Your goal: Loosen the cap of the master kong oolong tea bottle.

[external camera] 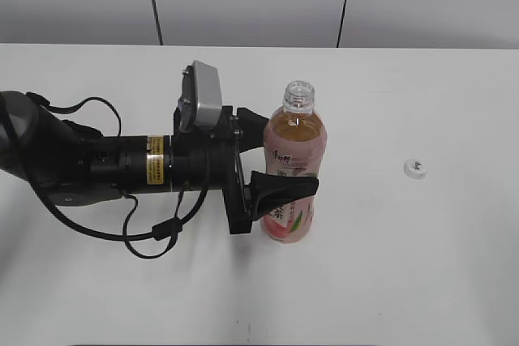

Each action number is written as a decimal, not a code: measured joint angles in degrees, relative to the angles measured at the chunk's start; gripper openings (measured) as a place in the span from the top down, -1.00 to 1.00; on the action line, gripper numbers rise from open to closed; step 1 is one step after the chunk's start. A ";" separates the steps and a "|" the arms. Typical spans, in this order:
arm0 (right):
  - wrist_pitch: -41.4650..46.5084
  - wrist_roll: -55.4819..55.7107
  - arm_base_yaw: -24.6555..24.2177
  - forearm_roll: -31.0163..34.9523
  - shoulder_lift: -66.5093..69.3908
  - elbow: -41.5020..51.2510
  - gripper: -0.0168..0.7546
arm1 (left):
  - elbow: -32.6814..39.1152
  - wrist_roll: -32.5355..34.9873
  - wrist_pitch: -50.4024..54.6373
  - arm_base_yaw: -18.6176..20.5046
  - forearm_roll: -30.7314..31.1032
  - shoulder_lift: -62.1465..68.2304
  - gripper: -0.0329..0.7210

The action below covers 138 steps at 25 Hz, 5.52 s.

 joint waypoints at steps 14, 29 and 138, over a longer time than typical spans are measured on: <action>-0.02 0.00 0.00 0.00 0.00 0.00 -0.27 | 0.06 -0.14 0.83 0.00 0.43 -2.99 -0.59; -0.02 0.00 0.00 0.00 0.00 0.00 -0.27 | 0.11 -6.96 8.89 0.00 4.08 -6.43 -0.61; -0.06 0.00 0.00 0.02 0.00 0.00 -0.27 | 0.13 -66.61 35.89 7.38 42.94 -24.05 -0.64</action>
